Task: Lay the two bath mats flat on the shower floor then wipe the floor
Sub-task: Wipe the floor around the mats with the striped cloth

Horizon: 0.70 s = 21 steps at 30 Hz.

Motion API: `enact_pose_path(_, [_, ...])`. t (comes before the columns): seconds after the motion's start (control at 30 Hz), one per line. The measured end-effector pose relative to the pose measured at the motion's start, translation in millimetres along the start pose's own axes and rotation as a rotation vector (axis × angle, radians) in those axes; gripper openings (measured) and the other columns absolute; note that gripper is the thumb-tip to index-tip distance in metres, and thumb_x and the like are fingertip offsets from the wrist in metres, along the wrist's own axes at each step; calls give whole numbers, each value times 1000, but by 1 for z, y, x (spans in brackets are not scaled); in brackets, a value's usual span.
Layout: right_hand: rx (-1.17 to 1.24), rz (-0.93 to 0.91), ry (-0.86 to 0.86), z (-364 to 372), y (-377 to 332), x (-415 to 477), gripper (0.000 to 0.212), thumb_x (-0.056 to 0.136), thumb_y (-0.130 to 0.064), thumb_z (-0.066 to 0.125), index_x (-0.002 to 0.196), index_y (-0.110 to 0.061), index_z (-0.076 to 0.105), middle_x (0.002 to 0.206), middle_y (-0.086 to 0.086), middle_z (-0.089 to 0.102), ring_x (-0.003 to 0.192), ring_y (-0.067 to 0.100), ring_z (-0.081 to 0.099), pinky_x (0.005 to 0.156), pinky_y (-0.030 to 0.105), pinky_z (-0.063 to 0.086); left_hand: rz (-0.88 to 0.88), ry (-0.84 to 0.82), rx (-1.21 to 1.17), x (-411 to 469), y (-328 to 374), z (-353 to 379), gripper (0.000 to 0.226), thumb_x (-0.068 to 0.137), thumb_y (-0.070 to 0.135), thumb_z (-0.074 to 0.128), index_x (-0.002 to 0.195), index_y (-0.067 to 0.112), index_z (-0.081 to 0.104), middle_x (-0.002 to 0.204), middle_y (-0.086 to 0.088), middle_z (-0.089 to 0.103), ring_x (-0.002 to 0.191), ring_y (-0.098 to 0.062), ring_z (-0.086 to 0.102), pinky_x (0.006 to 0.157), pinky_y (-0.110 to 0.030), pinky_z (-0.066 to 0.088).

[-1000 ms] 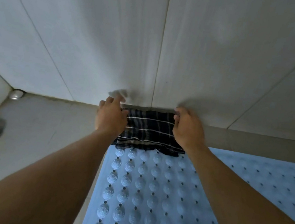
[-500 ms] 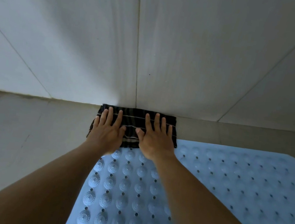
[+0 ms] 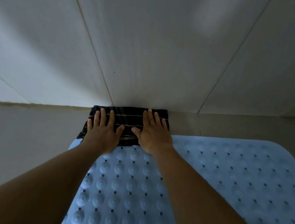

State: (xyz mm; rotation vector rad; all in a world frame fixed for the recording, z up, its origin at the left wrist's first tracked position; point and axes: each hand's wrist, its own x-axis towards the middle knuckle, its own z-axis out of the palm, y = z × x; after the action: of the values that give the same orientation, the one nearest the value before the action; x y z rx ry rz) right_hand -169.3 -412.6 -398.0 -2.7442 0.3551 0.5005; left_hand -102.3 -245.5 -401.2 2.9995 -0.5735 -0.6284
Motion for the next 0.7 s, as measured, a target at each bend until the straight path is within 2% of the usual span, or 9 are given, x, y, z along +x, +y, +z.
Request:
enact_pose_path(0.5, [16,38,-27,-24,99,-21,76,105,-57,20,159,-14,-10,167,3,-16,153,20,-13,124,41,-6,23,-41,-9,-1,105,9,74,103,56,12,158,14,-14,164,-18,-20,151,-33,-20,121,-53,-8])
enact_pose_path(0.7, [35,34,-26,-33,142,-32,74,105,-55,20,159,-14,-10,166,4,-17,153,20,-15,124,41,-6,53,-7,-16,-5,147,16,73,103,55,9,158,13,-14,164,-19,-21,151,-34,-21,122,-53,-9])
